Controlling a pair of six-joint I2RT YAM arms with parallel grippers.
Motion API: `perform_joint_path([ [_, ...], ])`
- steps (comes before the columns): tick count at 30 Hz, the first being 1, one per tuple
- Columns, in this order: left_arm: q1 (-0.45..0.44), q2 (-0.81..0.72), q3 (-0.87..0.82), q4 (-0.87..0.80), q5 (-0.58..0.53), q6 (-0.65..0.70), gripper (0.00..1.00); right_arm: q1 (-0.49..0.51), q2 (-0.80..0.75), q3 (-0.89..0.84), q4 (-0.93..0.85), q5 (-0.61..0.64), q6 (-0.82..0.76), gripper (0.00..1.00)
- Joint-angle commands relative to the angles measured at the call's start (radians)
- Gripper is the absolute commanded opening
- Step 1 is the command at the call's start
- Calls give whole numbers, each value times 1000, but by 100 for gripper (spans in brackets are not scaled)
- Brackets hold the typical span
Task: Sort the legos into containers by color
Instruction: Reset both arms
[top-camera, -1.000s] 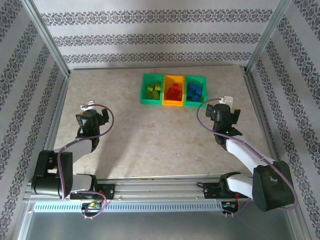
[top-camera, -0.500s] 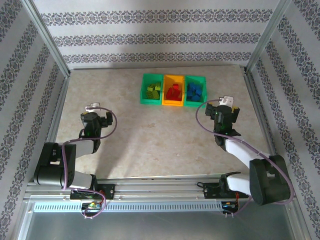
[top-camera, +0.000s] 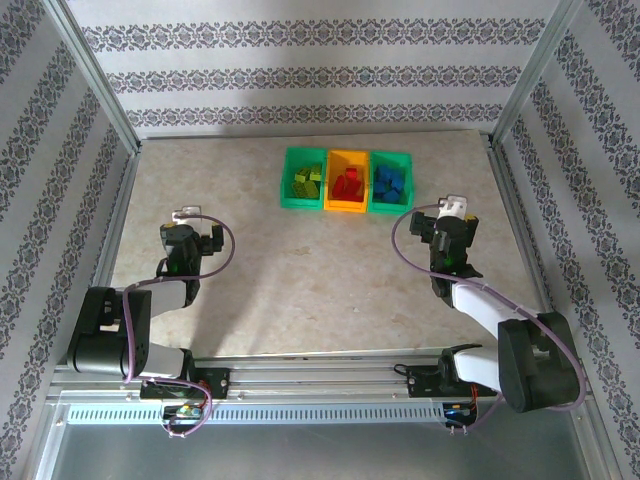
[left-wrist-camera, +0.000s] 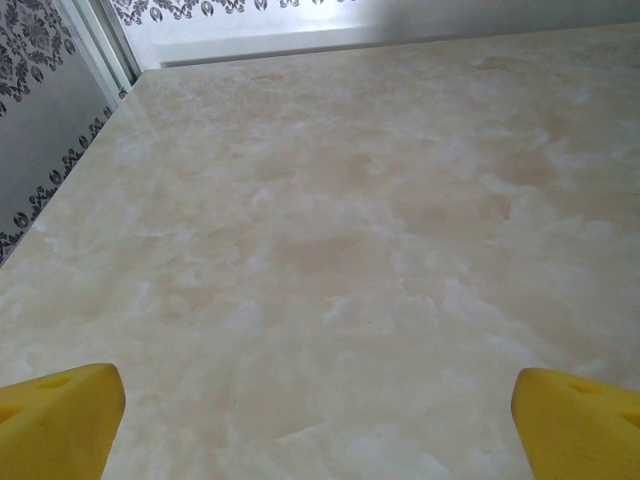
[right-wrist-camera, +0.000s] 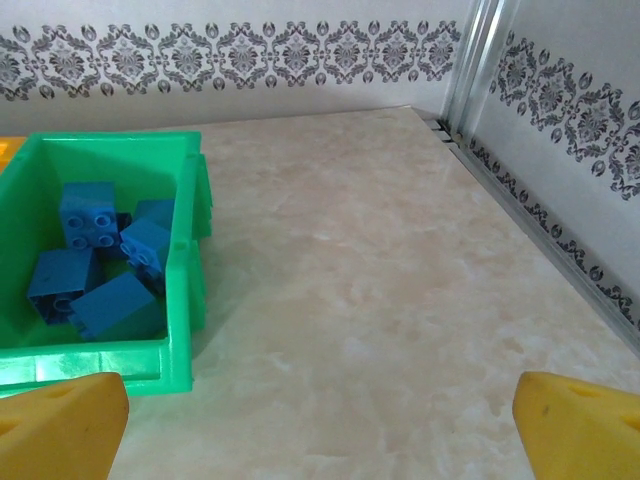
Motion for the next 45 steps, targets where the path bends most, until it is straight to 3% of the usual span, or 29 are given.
perform_joint_path([
  [1, 26, -30, 12, -18, 60, 10, 99, -9, -27, -14, 40, -28, -5, 98],
  [5, 30, -23, 14, -18, 129, -13, 100, -9, -45, -35, 40, -57, 10, 98],
  [17, 30, 10, 44, -32, 180, -18, 100, -9, -22, -42, 49, -94, -15, 98],
  [21, 30, 48, -9, 150, 258, -36, 100, -9, -23, -57, 68, -93, -15, 98],
  [28, 30, 203, 21, 228, 252, -39, 100, -11, -4, -51, 70, -133, -31, 98],
  [41, 35, 200, 17, 227, 261, -42, 100, -21, 137, -72, 276, -276, -185, 98],
  [45, 35, 200, 17, 226, 261, -42, 100, -62, 210, -47, 301, -318, -148, 98],
])
